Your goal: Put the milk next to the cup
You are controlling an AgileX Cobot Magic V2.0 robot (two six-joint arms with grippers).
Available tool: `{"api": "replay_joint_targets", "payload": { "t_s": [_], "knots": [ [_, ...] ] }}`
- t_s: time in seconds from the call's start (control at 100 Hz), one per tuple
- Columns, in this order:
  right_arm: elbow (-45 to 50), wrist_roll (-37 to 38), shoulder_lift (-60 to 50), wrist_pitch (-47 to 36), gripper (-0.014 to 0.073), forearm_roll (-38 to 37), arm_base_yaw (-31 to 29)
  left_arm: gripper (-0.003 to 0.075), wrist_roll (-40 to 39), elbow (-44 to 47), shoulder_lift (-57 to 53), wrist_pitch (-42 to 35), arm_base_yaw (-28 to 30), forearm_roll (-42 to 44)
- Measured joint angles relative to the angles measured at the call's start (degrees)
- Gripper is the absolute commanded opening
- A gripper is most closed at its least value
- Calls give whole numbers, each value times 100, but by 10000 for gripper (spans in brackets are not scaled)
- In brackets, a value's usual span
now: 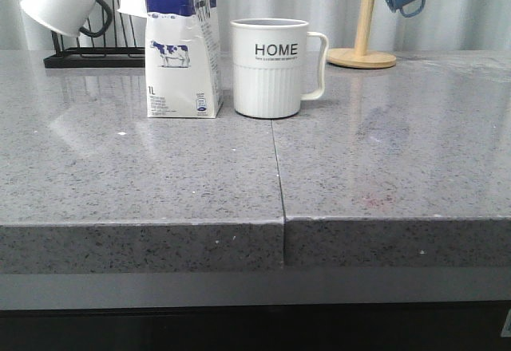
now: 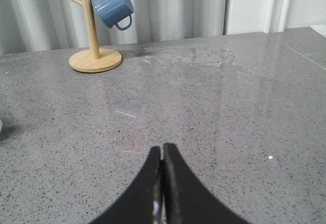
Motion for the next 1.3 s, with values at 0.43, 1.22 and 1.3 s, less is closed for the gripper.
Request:
{"api": "replay_joint_targets", "payload": {
  "t_s": [0.43,1.22,1.3],
  "knots": [
    [0,0,0,0,-122,0,0,-20,0,25,0,-95,0,0],
    [0,0,0,-9,-122,0,0,-20,-1187,1923,-1123,-302,0,1618],
    [0,0,0,-9,-122,0,0,-21,-1187,1935,-1123,-597,0,1618]
  ]
}}
